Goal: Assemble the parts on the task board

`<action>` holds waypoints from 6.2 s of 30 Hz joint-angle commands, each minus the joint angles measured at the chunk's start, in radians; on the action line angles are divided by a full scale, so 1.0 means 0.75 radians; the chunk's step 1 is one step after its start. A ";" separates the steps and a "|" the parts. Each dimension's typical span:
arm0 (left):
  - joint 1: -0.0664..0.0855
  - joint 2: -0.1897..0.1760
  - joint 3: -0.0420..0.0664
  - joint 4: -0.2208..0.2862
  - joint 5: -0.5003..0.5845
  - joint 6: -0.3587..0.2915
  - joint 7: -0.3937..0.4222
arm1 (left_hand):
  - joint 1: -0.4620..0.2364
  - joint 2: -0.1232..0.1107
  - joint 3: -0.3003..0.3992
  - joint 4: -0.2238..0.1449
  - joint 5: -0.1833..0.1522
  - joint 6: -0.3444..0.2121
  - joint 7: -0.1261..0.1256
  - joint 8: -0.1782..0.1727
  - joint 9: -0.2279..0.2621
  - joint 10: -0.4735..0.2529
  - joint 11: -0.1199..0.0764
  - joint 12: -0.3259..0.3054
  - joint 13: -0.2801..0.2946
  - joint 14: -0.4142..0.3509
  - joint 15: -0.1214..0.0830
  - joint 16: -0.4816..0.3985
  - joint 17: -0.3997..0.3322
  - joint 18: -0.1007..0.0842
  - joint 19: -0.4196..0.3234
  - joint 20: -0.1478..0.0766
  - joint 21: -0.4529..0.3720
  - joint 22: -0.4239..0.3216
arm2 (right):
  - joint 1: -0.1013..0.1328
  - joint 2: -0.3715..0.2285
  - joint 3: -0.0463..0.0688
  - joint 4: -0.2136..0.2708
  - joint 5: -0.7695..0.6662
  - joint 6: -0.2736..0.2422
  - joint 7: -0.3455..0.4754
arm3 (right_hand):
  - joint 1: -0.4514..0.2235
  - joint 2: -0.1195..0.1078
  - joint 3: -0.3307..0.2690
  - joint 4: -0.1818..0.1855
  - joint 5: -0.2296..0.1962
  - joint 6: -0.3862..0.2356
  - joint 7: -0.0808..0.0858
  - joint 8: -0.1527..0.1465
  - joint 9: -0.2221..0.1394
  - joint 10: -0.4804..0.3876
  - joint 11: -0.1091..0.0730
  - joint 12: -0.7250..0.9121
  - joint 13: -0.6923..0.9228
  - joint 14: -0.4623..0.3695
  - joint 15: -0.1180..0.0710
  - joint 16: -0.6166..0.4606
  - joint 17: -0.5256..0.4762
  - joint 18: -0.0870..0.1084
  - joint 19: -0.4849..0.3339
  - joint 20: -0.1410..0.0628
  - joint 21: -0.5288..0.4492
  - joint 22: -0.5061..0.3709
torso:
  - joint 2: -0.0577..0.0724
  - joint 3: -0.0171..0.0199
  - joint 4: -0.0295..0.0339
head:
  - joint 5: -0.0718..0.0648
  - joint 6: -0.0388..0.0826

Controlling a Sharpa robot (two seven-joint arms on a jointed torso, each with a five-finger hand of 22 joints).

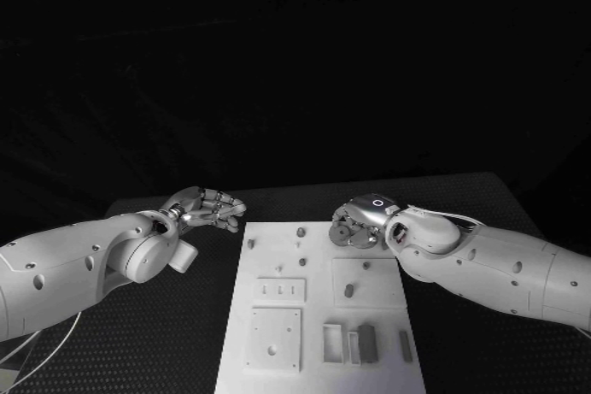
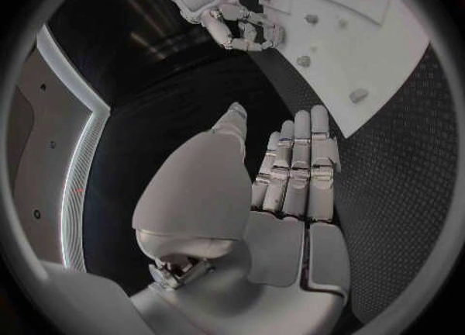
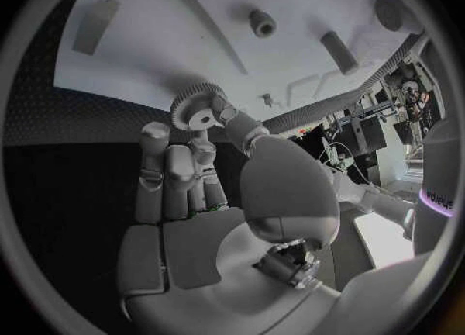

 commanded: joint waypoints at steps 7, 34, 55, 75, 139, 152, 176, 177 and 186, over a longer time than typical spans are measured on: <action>0.000 -0.001 0.001 0.005 0.005 0.007 0.016 | 0.006 0.008 -0.002 0.000 0.000 -0.006 0.039 -0.006 0.002 0.004 0.007 -0.007 0.002 0.012 -0.001 -0.006 0.002 0.015 0.000 -0.004 -0.005 0.002 | 0.000 0.047 0.001 0.058 -0.156 -0.047 -0.057 | -0.015 -0.003 -0.005 0.000 0.004 0.189 0.011 0.064 0.022 0.017 -0.004 -0.012 -0.007 0.017 -0.004 -0.010 -0.004 0.075 0.009 -0.007 0.007 0.021 | 0.000 0.0009 -0.0002 | 0.012 0.002; 0.000 0.011 0.001 -0.002 0.005 0.013 0.016 | 0.006 0.008 -0.003 0.001 0.000 -0.006 0.039 -0.006 0.003 0.005 0.007 -0.008 0.003 0.012 0.000 -0.008 0.005 0.015 0.000 -0.004 -0.006 0.002 | -0.012 0.267 -0.023 -0.074 -0.172 -0.021 -0.057 | -0.016 -0.001 -0.004 0.001 0.004 0.196 0.010 0.055 0.017 0.031 -0.006 -0.022 -0.020 0.035 -0.007 -0.016 -0.002 0.075 0.018 -0.010 0.006 0.017 | 0.002 -0.0006 0.0039 | 0.029 0.003; 0.000 0.013 0.001 -0.004 0.005 0.015 0.015 | 0.006 0.009 -0.004 0.001 0.000 -0.007 0.039 -0.007 0.003 0.005 0.007 -0.010 0.003 0.013 0.000 -0.010 0.006 0.015 0.000 -0.003 -0.007 0.003 | -0.026 0.301 -0.027 -0.117 -0.170 -0.022 -0.053 | -0.017 0.001 -0.005 0.001 0.004 0.195 0.010 0.051 0.014 0.033 -0.005 -0.026 -0.023 0.038 -0.007 -0.018 -0.002 0.075 0.020 -0.010 0.005 0.016 | 0.000 0.0022 -0.0009 | 0.047 -0.003; 0.000 0.003 0.001 0.001 0.005 0.013 0.015 | 0.006 0.008 -0.005 0.000 0.000 -0.007 0.039 -0.007 0.003 0.005 0.007 -0.010 0.004 0.013 0.000 -0.011 0.008 0.015 0.000 -0.004 -0.007 0.003 | -0.022 0.127 -0.021 -0.017 -0.032 -0.091 -0.044 | -0.082 -0.113 -0.030 0.019 0.003 0.018 0.066 -0.054 -0.025 0.028 0.046 -0.045 -0.041 0.039 0.039 -0.031 -0.013 0.075 0.036 -0.008 -0.010 0.003 | -0.001 0.0055 -0.0059 | 0.053 0.002; 0.000 0.010 0.001 -0.007 0.005 0.020 0.009 | 0.005 0.010 -0.006 0.001 0.000 -0.007 0.040 -0.009 0.004 0.005 0.008 -0.013 0.005 0.015 0.000 -0.016 0.012 0.015 0.001 -0.003 -0.009 0.004 | -0.036 0.220 -0.022 -0.219 0.108 0.103 0.020 | -0.171 -0.193 0.041 0.189 0.004 -0.091 0.113 -0.094 -0.047 -0.025 0.093 -0.016 -0.053 0.012 0.085 -0.028 0.012 0.075 0.026 -0.002 -0.027 0.011 | 0.002 0.0023 0.0014 | 0.049 -0.015; 0.000 0.012 0.001 -0.009 0.005 0.019 0.008 | 0.002 0.012 -0.006 0.001 0.000 -0.007 0.041 -0.009 0.004 0.005 0.009 -0.014 0.005 0.015 0.000 -0.017 0.013 0.015 0.001 -0.003 -0.009 0.004 | -0.053 0.230 -0.032 -0.235 0.086 0.172 0.025 | -0.152 -0.142 0.025 0.126 0.004 -0.060 0.105 -0.073 -0.040 -0.030 0.086 -0.006 -0.054 0.008 0.079 -0.026 0.016 0.075 0.017 0.002 -0.025 0.019 | 0.003 0.0016 -0.0006 | 0.051 -0.030; 0.000 0.012 0.001 -0.007 0.005 0.017 0.007 | 0.003 0.012 -0.006 0.001 0.000 -0.007 0.041 -0.010 0.004 0.006 0.008 -0.015 0.005 0.015 0.000 -0.018 0.015 0.015 0.001 -0.004 -0.010 0.005 | -0.058 0.229 -0.041 -0.249 0.093 0.322 0.037 | -0.179 -0.006 -0.007 0.002 0.004 0.014 0.076 -0.033 -0.028 -0.020 0.058 0.005 -0.063 0.015 0.053 -0.024 0.020 0.075 0.012 0.003 -0.014 0.024 | 0.000 0.0026 -0.0004 | 0.046 -0.043; 0.000 0.012 0.001 -0.007 0.005 0.016 0.007 | 0.003 0.012 -0.006 0.001 0.000 -0.007 0.041 -0.010 0.004 0.006 0.008 -0.015 0.005 0.015 0.000 -0.018 0.015 0.015 0.001 -0.004 -0.010 0.005 | -0.058 0.228 -0.041 -0.249 0.092 0.319 0.036 | -0.174 -0.005 -0.005 0.001 0.004 0.016 0.075 -0.031 -0.027 -0.020 0.057 0.005 -0.063 0.016 0.052 -0.023 0.022 0.075 0.013 0.002 -0.013 0.024 | 0.000 0.0025 -0.0007 | 0.046 -0.043; 0.000 0.011 0.001 -0.007 0.005 0.014 0.008 | 0.003 0.012 -0.006 0.001 0.000 -0.007 0.041 -0.010 0.005 0.006 0.008 -0.015 0.006 0.015 0.000 -0.019 0.015 0.015 0.001 -0.004 -0.010 0.005 | -0.058 0.212 -0.041 -0.241 0.098 0.222 0.044 | -0.142 0.017 -0.001 0.003 0.004 0.049 0.064 -0.013 -0.018 -0.006 0.047 0.015 -0.062 0.041 0.042 -0.012 0.053 0.075 0.022 -0.006 -0.004 0.025 | -0.001 0.0024 -0.0016 | 0.047 -0.043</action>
